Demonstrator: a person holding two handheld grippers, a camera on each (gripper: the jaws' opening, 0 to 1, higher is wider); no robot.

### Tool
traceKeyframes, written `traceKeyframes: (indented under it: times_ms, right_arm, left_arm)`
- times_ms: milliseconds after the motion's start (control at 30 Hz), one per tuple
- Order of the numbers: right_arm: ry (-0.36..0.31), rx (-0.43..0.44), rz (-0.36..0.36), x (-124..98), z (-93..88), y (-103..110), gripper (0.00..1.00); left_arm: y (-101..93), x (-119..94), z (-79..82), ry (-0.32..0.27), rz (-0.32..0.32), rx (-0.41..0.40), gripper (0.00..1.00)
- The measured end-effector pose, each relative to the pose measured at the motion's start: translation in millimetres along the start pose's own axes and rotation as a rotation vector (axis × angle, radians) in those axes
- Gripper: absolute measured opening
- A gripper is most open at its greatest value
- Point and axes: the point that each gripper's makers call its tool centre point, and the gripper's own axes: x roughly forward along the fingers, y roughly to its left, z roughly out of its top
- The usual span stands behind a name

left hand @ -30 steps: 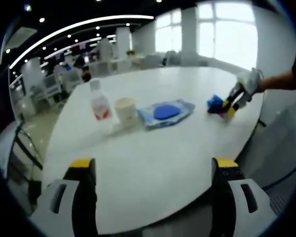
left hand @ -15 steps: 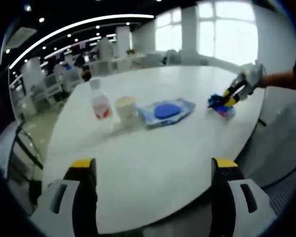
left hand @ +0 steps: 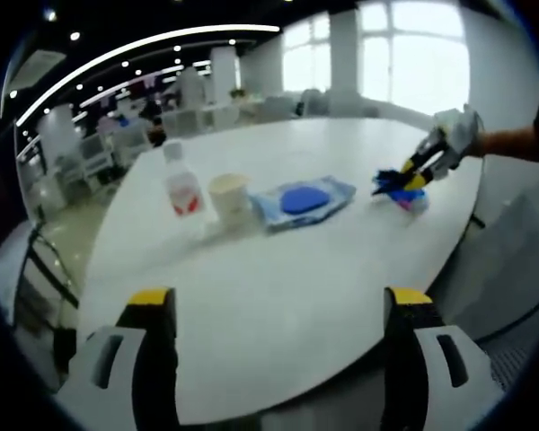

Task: Arrange the tabletop items into an orderly group along one side of the table until the central work area is clear of visible clutter.

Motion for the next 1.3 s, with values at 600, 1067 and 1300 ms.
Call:
traceKeyframes:
  times_ms: [600, 1067, 1300]
  right_arm:
    - [-0.024, 0.027, 0.044, 26, 11.3, 23, 0.11]
    - [-0.018, 0.093, 0.100, 43, 1.5, 44, 0.11]
    - [0.005, 0.065, 0.113, 47, -3.4, 51, 0.12]
  left_arm:
    - [3.1, -1, 2.8, -0.022, 0.012, -0.033, 0.95]
    - [3.2, -1, 0.9, -0.011, 0.017, -0.025, 0.96]
    - [3.3, -1, 1.1, -0.012, 0.016, -0.027, 0.96]
